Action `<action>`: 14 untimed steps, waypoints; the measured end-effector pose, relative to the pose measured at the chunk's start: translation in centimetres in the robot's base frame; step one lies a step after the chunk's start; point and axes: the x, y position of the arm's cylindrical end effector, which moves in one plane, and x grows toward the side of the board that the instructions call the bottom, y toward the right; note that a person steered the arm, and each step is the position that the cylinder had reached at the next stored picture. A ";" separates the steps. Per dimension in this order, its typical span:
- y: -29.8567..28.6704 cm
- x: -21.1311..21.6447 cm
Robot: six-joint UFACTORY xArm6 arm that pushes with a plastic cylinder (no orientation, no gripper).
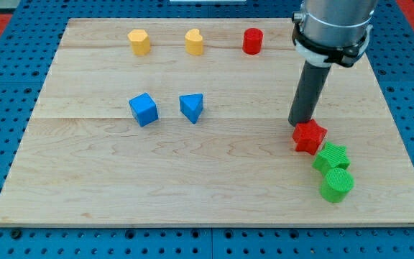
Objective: Move the blue blocks towards the group of blocks
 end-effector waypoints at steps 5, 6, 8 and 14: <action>-14.3 -0.9; -11.4 -0.8; -7.9 0.1; -23.7 -8.5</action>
